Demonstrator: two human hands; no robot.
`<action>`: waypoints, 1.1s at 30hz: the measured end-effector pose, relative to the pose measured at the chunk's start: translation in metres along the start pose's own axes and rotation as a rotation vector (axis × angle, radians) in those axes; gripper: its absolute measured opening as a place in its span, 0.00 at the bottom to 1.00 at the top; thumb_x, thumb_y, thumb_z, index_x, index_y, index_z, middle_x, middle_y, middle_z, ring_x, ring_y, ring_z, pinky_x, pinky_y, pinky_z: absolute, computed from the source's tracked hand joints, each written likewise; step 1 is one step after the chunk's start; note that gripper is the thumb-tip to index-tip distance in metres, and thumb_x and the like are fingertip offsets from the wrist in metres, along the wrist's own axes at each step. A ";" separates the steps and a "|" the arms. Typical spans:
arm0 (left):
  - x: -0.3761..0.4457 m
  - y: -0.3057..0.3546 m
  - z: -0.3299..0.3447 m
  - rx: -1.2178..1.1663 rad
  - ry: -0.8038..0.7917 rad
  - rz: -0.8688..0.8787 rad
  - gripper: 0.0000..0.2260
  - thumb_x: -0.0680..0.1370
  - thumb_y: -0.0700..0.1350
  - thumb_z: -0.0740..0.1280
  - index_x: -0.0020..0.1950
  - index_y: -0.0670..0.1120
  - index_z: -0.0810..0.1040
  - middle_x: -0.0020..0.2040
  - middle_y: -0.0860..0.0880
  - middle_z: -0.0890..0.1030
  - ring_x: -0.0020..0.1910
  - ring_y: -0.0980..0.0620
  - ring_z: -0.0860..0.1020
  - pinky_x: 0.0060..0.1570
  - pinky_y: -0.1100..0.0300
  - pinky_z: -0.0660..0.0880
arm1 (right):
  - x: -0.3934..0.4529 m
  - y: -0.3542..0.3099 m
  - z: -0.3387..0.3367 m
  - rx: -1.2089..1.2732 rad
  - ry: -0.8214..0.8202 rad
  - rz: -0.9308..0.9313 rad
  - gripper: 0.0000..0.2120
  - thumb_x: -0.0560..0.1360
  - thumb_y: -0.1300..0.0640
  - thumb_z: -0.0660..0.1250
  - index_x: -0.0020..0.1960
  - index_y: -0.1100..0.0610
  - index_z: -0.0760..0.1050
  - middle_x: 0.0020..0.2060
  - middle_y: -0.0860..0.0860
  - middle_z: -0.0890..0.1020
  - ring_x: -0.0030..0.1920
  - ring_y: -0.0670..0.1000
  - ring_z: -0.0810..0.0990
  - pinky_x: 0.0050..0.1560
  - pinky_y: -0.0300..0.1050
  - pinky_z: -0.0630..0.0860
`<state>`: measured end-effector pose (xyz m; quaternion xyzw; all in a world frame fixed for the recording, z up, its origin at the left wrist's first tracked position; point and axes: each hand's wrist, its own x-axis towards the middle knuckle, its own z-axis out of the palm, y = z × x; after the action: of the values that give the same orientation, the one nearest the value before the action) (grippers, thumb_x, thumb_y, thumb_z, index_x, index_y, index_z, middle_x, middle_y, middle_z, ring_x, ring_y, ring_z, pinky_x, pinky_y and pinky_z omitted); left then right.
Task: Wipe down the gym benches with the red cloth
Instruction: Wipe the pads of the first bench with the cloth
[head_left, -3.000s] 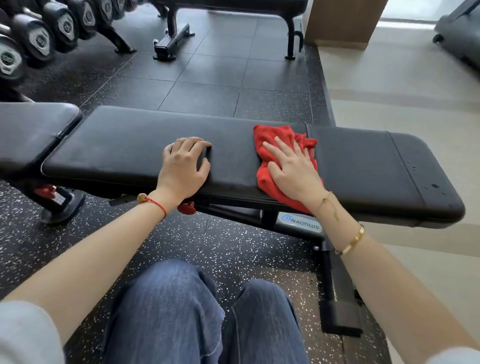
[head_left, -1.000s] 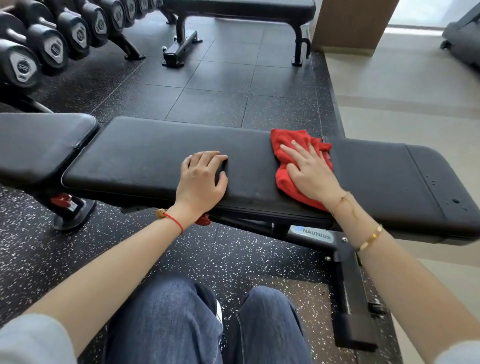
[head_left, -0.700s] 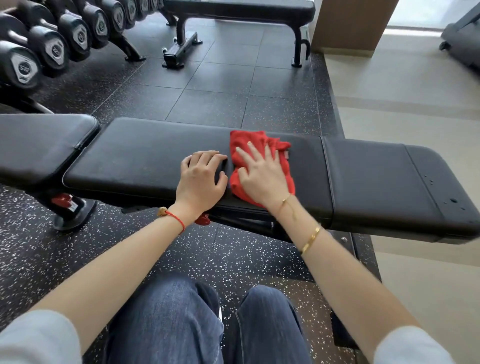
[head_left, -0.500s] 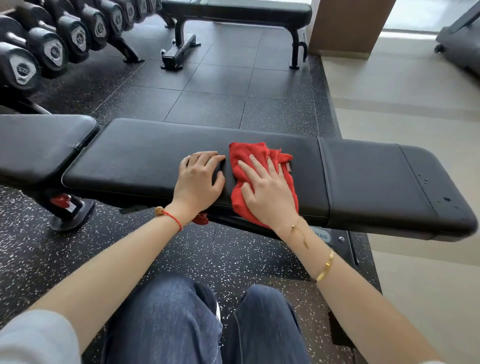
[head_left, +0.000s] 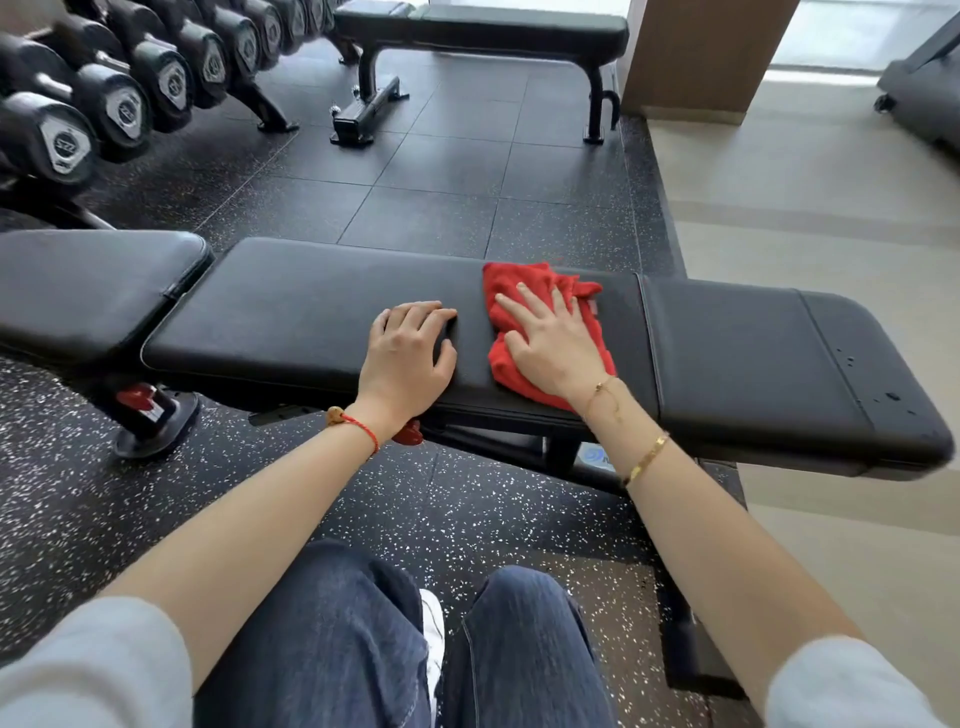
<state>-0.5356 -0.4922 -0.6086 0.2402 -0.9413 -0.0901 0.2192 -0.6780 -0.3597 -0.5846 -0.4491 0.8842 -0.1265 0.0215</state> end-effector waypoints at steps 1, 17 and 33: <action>0.000 0.000 0.000 0.000 -0.001 0.000 0.18 0.79 0.47 0.61 0.68 0.49 0.74 0.69 0.50 0.75 0.70 0.49 0.69 0.73 0.48 0.60 | -0.006 -0.004 0.002 0.014 -0.001 -0.043 0.26 0.79 0.49 0.55 0.76 0.42 0.59 0.78 0.47 0.56 0.79 0.59 0.48 0.77 0.58 0.42; 0.002 0.001 0.003 0.005 0.038 -0.003 0.16 0.77 0.47 0.62 0.65 0.49 0.76 0.65 0.51 0.77 0.67 0.48 0.71 0.71 0.47 0.62 | 0.050 0.027 -0.007 0.043 -0.064 0.152 0.24 0.80 0.46 0.51 0.76 0.40 0.57 0.79 0.46 0.53 0.78 0.62 0.48 0.77 0.61 0.42; 0.001 -0.003 0.005 0.005 0.036 0.023 0.17 0.78 0.47 0.61 0.66 0.48 0.75 0.66 0.49 0.76 0.68 0.47 0.71 0.72 0.47 0.63 | 0.001 0.068 -0.018 0.056 0.004 0.084 0.24 0.80 0.50 0.55 0.75 0.40 0.60 0.78 0.45 0.56 0.79 0.57 0.49 0.77 0.57 0.43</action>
<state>-0.5374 -0.4945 -0.6135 0.2316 -0.9401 -0.0809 0.2365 -0.7354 -0.3185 -0.5835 -0.4104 0.8985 -0.1511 0.0377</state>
